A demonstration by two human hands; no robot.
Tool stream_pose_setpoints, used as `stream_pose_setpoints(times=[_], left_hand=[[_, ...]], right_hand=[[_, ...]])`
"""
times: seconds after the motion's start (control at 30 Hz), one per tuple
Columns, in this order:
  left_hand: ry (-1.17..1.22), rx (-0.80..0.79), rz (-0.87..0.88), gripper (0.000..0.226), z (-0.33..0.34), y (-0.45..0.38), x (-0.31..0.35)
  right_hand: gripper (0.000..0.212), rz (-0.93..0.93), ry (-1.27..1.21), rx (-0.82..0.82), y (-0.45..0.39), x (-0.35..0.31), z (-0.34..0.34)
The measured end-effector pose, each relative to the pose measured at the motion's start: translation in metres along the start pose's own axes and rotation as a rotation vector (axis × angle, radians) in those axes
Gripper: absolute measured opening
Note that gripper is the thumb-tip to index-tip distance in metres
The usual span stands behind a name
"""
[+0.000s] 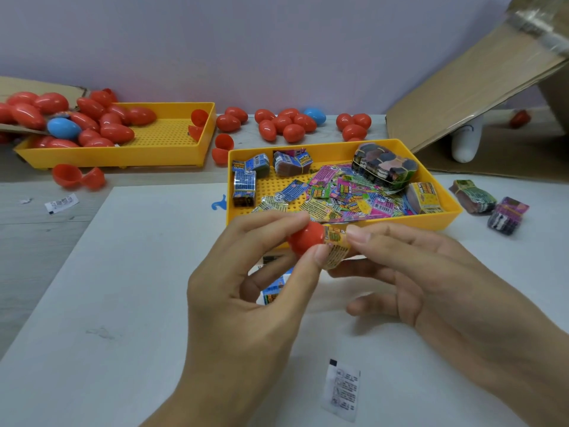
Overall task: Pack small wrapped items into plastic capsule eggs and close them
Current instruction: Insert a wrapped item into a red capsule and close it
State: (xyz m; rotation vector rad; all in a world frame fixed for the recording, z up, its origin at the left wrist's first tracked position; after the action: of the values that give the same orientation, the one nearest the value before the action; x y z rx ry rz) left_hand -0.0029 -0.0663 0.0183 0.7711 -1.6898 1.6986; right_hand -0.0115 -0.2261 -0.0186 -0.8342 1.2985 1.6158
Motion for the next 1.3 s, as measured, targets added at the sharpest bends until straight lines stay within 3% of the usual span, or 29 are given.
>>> stream_pose_setpoints(times=[0.33, 0.53, 0.63, 0.77, 0.87, 1.03, 1.3], left_hand=[[0.062, -0.078, -0.031, 0.026, 0.009, -0.001, 0.001], [0.075, -0.093, -0.046, 0.024, 0.011, -0.001, 0.000], [0.072, -0.099, -0.051, 0.024, 0.011, -0.002, -0.001], [0.104, -0.137, -0.086, 0.023, 0.013, -0.001, -0.002], [0.114, -0.156, -0.110, 0.021, 0.014, 0.000, -0.005], [0.079, -0.154, -0.080, 0.020, 0.015, 0.000, -0.002], [0.040, -0.153, -0.017, 0.020, 0.014, -0.001, 0.005]], right_hand=[[0.024, 0.048, -0.130, -0.173, -0.003, 0.008, 0.010], [0.034, 0.059, -0.216, -0.177, -0.004, 0.010, 0.008], [0.018, 0.049, -0.186, -0.188, -0.005, 0.009, 0.009], [0.036, 0.057, -0.238, -0.168, -0.006, 0.012, 0.005], [0.033, 0.044, -0.194, -0.210, -0.005, 0.009, 0.009], [0.049, 0.046, -0.176, -0.166, -0.007, 0.011, 0.004], [0.049, 0.038, -0.099, -0.128, -0.005, 0.009, 0.004]])
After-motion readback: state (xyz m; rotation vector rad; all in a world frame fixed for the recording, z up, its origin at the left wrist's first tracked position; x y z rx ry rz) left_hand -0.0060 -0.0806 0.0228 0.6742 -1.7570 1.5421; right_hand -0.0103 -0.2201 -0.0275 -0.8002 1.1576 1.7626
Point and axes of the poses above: each hand's wrist, its own y-axis away from the middle knuckle, its own z-axis out of the palm, x = y × z, the point moved 9 cm from there along -y, towards the middle knuckle, and after that the axes turned 7 degrees about z, right-handed, at the moved point
